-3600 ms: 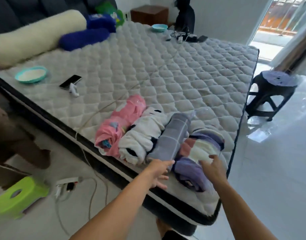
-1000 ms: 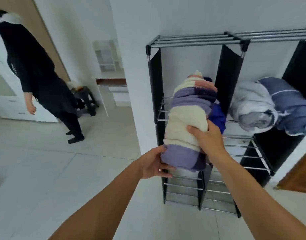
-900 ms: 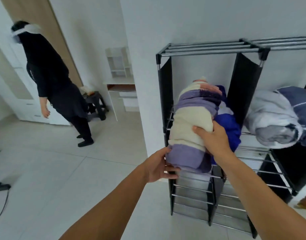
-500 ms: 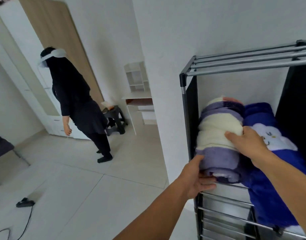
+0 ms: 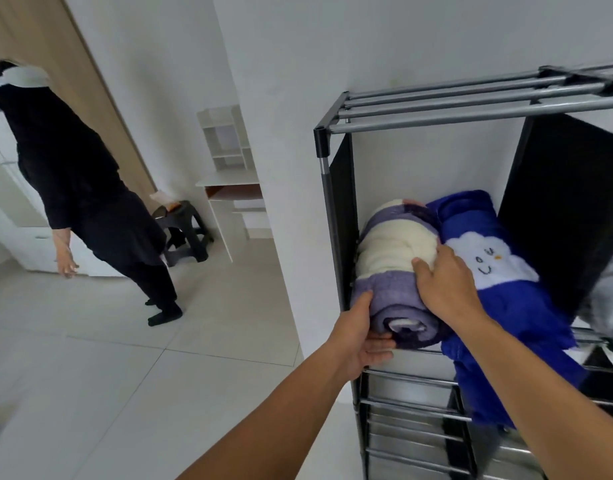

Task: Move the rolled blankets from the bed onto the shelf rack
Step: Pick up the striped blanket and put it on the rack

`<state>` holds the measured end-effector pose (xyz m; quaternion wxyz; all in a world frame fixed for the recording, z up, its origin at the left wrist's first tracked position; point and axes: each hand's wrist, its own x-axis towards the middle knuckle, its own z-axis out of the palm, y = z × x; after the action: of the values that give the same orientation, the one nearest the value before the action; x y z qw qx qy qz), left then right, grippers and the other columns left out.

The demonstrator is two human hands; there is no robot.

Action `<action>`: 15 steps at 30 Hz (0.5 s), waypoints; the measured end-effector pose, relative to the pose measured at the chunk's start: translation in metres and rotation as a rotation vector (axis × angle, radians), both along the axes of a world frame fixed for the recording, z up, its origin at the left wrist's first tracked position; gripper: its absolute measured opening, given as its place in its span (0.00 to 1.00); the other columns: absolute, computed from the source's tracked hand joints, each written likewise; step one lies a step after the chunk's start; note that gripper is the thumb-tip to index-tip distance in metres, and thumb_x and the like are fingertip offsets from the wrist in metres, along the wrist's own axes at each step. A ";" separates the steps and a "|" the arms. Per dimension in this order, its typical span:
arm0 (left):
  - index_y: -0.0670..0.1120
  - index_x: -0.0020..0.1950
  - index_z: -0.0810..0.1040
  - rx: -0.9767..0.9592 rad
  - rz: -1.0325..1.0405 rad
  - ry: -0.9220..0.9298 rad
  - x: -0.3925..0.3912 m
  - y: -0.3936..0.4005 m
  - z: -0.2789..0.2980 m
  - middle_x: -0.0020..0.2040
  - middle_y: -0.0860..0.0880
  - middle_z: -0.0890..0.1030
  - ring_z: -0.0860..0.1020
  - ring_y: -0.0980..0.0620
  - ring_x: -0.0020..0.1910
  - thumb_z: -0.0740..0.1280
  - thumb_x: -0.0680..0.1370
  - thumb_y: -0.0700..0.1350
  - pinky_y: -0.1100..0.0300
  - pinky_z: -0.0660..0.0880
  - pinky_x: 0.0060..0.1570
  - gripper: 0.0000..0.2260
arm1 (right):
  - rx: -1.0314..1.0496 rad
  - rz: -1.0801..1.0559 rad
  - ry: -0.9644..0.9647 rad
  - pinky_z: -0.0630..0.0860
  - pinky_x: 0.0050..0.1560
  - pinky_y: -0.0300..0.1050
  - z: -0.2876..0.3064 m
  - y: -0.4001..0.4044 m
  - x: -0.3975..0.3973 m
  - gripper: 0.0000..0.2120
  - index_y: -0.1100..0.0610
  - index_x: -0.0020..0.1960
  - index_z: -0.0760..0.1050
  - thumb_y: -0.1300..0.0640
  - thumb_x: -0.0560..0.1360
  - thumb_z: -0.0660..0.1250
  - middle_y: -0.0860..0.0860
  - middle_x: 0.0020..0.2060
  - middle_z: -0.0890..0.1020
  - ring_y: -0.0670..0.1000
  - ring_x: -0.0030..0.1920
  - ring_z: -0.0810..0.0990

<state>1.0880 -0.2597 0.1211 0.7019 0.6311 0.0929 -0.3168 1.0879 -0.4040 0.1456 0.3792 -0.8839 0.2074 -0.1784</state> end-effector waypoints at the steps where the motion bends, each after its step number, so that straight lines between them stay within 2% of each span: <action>1: 0.50 0.47 0.74 -0.002 -0.001 0.001 -0.003 0.001 0.001 0.46 0.44 0.80 0.80 0.48 0.43 0.56 0.78 0.64 0.54 0.78 0.49 0.19 | -0.009 0.002 0.003 0.67 0.63 0.53 0.003 0.001 -0.005 0.26 0.64 0.73 0.60 0.53 0.79 0.59 0.67 0.65 0.71 0.65 0.65 0.69; 4: 0.49 0.46 0.75 -0.022 0.025 -0.009 -0.020 0.005 0.004 0.47 0.45 0.80 0.79 0.47 0.45 0.56 0.78 0.64 0.53 0.78 0.49 0.19 | -0.039 0.038 0.001 0.68 0.63 0.54 0.014 0.005 -0.026 0.27 0.62 0.74 0.60 0.54 0.78 0.60 0.65 0.66 0.70 0.64 0.65 0.69; 9: 0.48 0.51 0.72 0.009 0.147 -0.088 -0.071 0.011 0.003 0.47 0.45 0.77 0.77 0.48 0.42 0.61 0.79 0.54 0.55 0.78 0.42 0.10 | -0.109 0.098 -0.075 0.70 0.58 0.50 0.018 0.010 -0.093 0.22 0.59 0.68 0.67 0.57 0.76 0.64 0.59 0.63 0.73 0.59 0.62 0.72; 11: 0.49 0.49 0.72 0.036 0.109 -0.097 -0.099 0.013 0.006 0.47 0.46 0.76 0.77 0.49 0.41 0.62 0.79 0.52 0.57 0.76 0.40 0.07 | -0.096 0.106 -0.099 0.70 0.60 0.51 0.018 0.011 -0.127 0.21 0.59 0.68 0.67 0.57 0.77 0.64 0.58 0.64 0.72 0.57 0.64 0.71; 15: 0.46 0.57 0.73 0.110 -0.036 -0.137 -0.149 0.008 0.013 0.51 0.46 0.75 0.77 0.50 0.39 0.63 0.79 0.49 0.57 0.75 0.39 0.10 | -0.068 0.076 -0.075 0.71 0.63 0.53 0.017 0.009 -0.195 0.23 0.57 0.71 0.66 0.57 0.77 0.63 0.55 0.68 0.70 0.56 0.66 0.71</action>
<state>0.9389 -0.2521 0.1338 0.6652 0.6904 0.0504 -0.2799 0.8929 -0.3953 0.1629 0.3631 -0.8963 0.1531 -0.2035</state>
